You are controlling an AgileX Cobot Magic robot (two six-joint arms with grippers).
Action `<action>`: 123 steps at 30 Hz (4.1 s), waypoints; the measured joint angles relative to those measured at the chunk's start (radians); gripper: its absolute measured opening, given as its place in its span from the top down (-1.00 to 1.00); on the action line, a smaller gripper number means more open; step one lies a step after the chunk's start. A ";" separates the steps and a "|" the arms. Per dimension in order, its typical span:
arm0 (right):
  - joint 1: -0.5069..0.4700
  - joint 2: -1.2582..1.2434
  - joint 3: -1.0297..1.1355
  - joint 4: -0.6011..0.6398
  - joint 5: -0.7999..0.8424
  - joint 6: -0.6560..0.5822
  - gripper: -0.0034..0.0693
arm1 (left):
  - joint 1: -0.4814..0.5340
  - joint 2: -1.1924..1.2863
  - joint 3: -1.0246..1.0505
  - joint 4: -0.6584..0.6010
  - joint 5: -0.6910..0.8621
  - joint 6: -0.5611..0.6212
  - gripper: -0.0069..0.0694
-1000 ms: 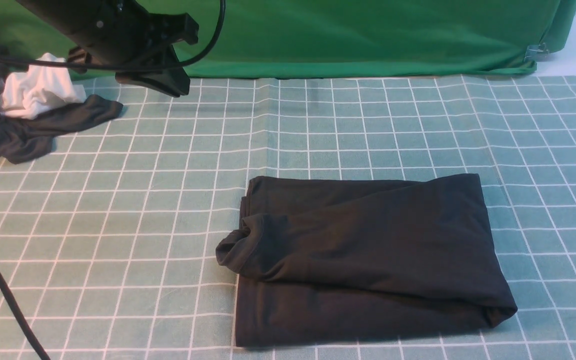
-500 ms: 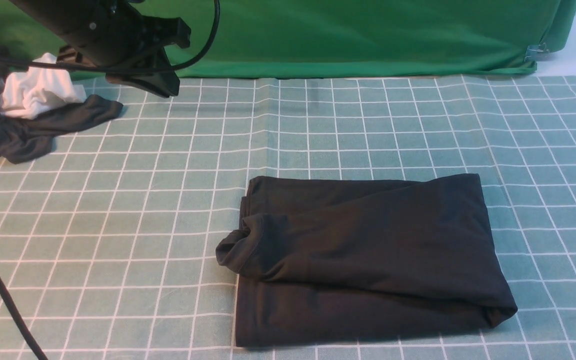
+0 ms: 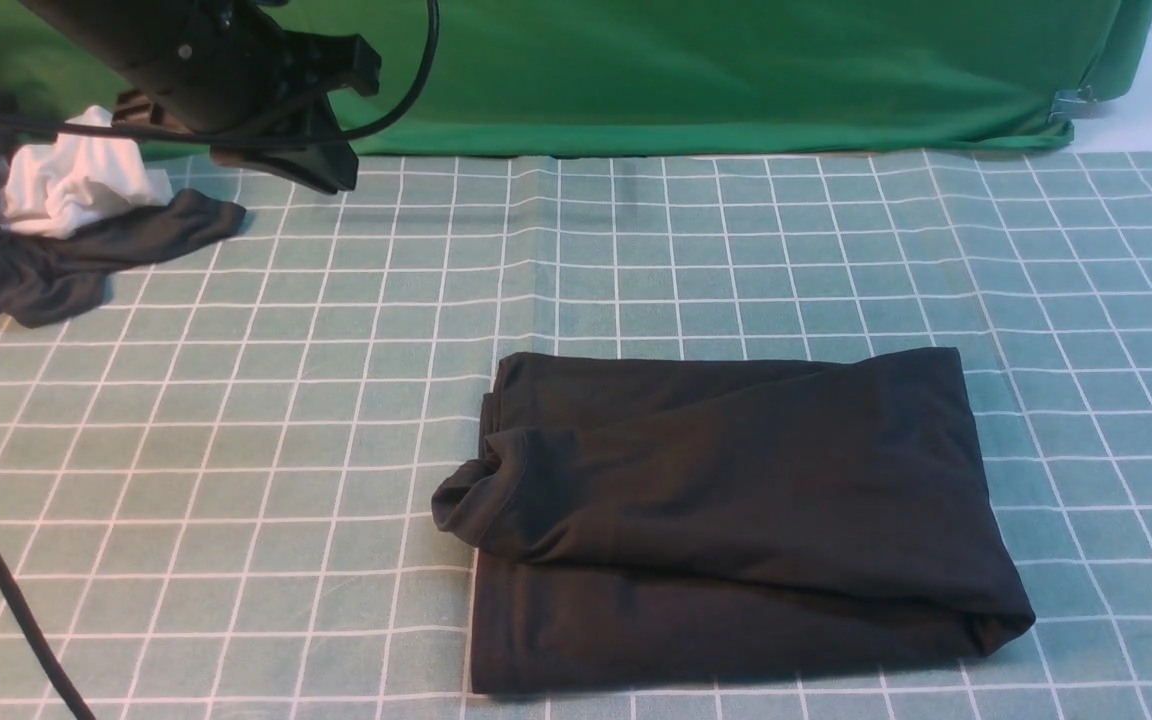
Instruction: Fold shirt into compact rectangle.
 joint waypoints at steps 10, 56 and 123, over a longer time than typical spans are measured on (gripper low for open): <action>-0.187 -0.187 0.234 0.001 -0.205 0.000 0.60 | 0.000 0.000 0.000 0.000 0.000 0.000 0.78; -0.488 -0.282 0.473 0.000 -0.253 0.000 0.37 | 0.000 -0.702 0.450 -0.009 0.030 0.084 0.78; -0.488 -0.282 0.477 0.000 -0.259 0.000 0.25 | 0.000 -1.788 1.692 0.322 -0.875 -0.108 0.73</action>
